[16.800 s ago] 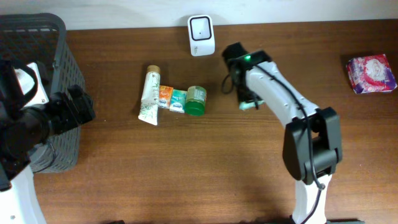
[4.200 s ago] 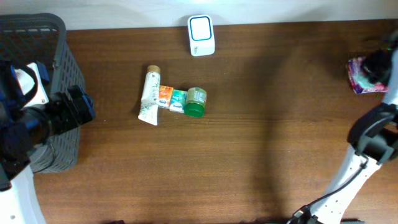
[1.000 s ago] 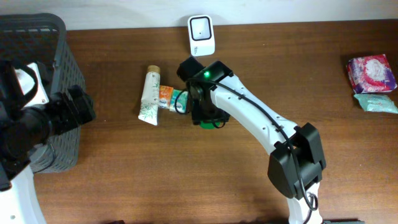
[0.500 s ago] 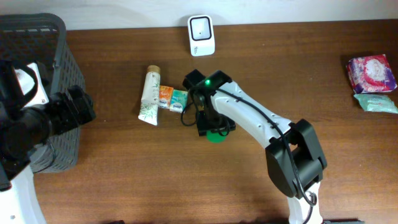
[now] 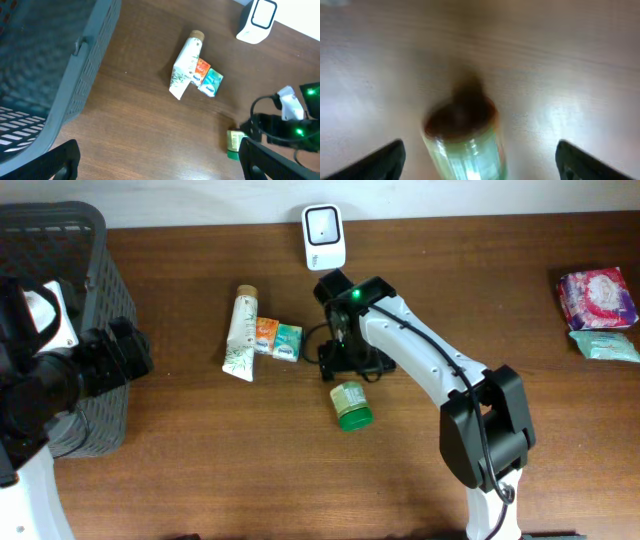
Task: Scan the item barcode
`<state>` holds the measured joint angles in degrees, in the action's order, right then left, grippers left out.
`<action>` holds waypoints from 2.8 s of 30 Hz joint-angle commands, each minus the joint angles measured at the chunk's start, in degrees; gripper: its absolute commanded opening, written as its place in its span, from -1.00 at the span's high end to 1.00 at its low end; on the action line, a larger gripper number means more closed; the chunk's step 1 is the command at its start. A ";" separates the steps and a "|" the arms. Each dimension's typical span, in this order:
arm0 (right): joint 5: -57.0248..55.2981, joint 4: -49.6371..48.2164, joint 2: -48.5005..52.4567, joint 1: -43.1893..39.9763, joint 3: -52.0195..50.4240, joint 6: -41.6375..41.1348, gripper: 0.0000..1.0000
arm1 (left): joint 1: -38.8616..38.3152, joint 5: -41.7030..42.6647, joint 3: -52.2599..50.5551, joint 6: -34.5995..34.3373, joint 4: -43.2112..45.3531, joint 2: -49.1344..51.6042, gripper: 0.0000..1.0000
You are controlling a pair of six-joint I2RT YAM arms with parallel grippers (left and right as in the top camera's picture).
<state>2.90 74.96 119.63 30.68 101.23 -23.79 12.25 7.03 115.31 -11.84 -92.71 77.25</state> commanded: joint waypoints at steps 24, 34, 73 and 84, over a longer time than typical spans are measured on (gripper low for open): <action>-7.93 -28.28 -34.21 7.74 -41.00 -5.88 -0.98 | 0.28 0.00 -0.11 -0.52 0.04 -0.09 -0.98; -5.73 -48.17 -33.62 7.74 -54.12 -5.62 -0.98 | 0.28 0.00 -0.11 -0.55 0.04 -0.09 -0.98; 21.70 -20.61 -22.82 -9.66 -33.27 2.62 -0.23 | 0.28 0.00 -0.11 -0.55 0.04 -0.09 -0.98; 17.00 -9.51 -22.40 -9.64 -35.98 5.60 -0.21 | 0.28 0.00 -0.11 -0.55 0.04 -0.09 -0.98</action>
<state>20.43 65.10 96.73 21.04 67.05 -18.81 12.25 7.03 115.26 -11.84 -92.73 77.25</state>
